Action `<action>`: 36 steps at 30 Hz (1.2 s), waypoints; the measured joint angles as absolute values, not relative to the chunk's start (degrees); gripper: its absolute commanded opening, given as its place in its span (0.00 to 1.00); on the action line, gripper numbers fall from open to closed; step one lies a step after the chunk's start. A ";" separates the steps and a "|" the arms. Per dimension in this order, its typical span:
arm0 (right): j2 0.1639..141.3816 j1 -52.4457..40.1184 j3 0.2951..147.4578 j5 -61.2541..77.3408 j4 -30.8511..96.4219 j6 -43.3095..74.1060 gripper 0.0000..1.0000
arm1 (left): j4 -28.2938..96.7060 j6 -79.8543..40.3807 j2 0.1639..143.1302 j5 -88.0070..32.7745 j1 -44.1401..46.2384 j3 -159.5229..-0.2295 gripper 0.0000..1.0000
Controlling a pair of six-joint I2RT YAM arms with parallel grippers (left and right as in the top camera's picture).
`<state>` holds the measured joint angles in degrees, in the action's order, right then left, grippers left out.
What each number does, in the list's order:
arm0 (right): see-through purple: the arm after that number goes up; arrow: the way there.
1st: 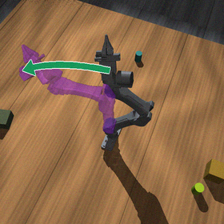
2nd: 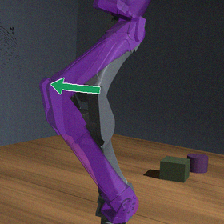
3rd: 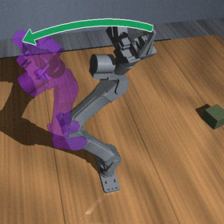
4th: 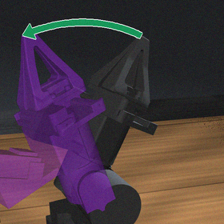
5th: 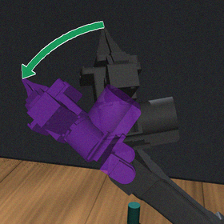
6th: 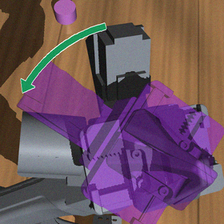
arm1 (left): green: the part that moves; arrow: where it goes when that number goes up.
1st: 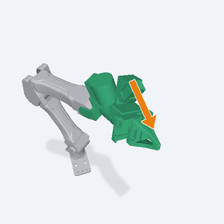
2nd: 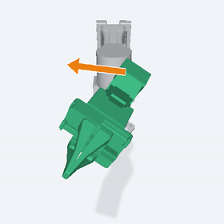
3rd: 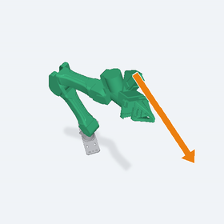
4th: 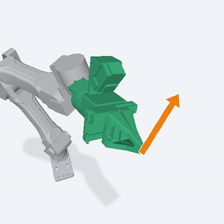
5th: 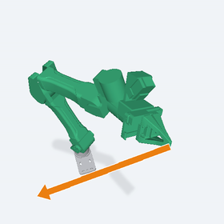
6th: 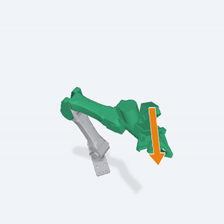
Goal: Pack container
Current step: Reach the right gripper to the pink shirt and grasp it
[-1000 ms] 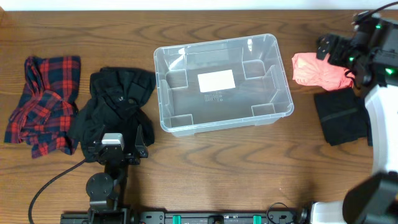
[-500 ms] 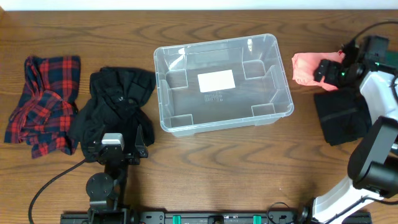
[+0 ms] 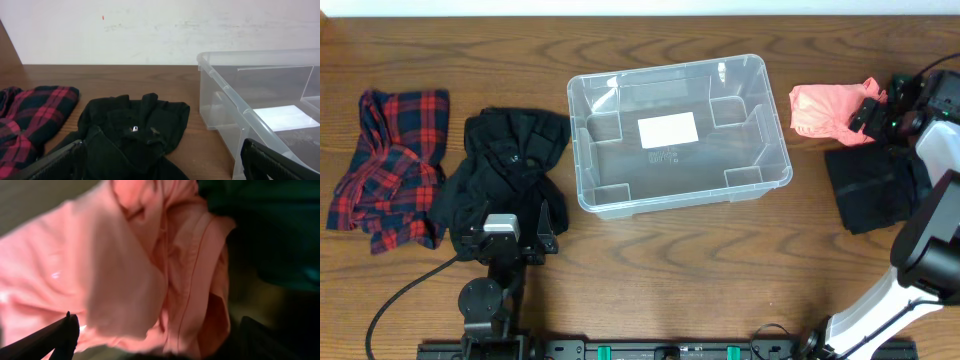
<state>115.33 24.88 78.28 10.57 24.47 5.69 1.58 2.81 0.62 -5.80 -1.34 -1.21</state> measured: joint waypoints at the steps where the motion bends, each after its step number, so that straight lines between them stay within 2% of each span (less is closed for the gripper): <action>1: 115.70 24.88 78.28 10.59 24.29 5.69 0.99 | 1.58 2.81 0.62 -5.80 -1.34 -1.21 0.98; 11: 120.60 24.91 78.26 12.91 16.36 5.21 0.99 | 1.58 2.81 0.62 -5.80 -1.34 -1.21 0.98; 13: 120.95 24.91 78.28 13.43 15.16 5.19 0.94 | 1.61 2.81 0.62 -5.78 -1.34 -1.21 0.98; 15: 121.49 24.91 78.28 14.04 13.82 5.17 0.85 | 1.61 2.81 0.62 -5.80 -1.34 -1.21 0.98; 23: 122.23 24.95 78.30 18.04 11.42 4.38 0.11 | 1.58 2.81 0.62 -5.78 -1.34 -1.21 0.98; 25: 122.23 25.21 78.30 18.50 11.44 4.51 0.01 | 1.58 2.81 0.62 -5.78 -1.34 -1.21 0.98; 36: 120.81 25.04 78.32 25.30 13.15 5.04 0.01 | 1.58 2.81 0.62 -5.80 -1.34 -1.21 0.98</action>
<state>120.81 25.04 78.32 25.30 13.15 5.04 1.58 2.81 0.62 -5.80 -1.34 -1.21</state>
